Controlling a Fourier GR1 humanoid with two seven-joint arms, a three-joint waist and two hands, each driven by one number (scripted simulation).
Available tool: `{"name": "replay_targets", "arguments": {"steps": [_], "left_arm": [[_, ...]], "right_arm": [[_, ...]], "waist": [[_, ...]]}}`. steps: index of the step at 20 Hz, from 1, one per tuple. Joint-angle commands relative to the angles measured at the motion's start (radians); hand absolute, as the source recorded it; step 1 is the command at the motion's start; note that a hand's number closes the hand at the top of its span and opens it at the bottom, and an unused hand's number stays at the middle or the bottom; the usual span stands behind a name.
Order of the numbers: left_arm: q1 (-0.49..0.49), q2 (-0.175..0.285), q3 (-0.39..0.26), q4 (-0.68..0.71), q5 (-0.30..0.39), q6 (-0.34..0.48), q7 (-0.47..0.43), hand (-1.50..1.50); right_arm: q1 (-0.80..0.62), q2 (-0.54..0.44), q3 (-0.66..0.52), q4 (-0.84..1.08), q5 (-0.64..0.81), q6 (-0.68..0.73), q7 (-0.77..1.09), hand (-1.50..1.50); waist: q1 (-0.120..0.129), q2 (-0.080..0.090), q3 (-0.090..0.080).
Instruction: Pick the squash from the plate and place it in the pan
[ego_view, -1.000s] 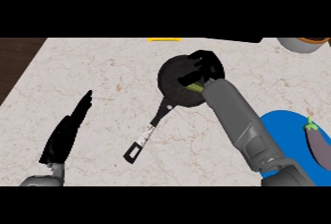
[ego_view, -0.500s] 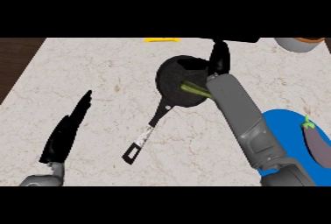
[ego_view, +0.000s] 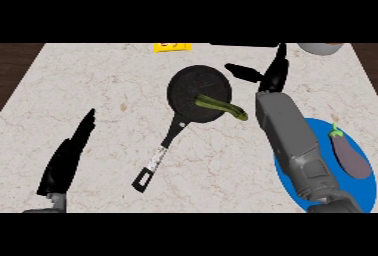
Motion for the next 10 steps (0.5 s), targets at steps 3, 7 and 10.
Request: {"name": "replay_targets", "arguments": {"steps": [3,7,10], "left_arm": [[0.096,0.013,0.031,-0.033,0.0,0.006,-0.031,0.0],[0.043,0.033,0.062,-0.036,0.036,-0.036,0.006,0.0],[0.051,0.032,0.08,-0.002,0.033,-0.035,-0.021,0.0]], "right_arm": [[0.155,-0.072,-0.019,-0.061,-0.049,0.12,-0.153,-1.5],[0.236,-0.154,-0.03,-0.082,-0.076,0.197,-0.199,-1.5],[0.337,-0.156,0.039,-0.237,-0.063,0.25,-0.126,-1.5]], "waist": [[-0.043,-0.019,-0.001],[-0.049,-0.019,-0.002],[-0.065,-0.026,-0.003]]}}
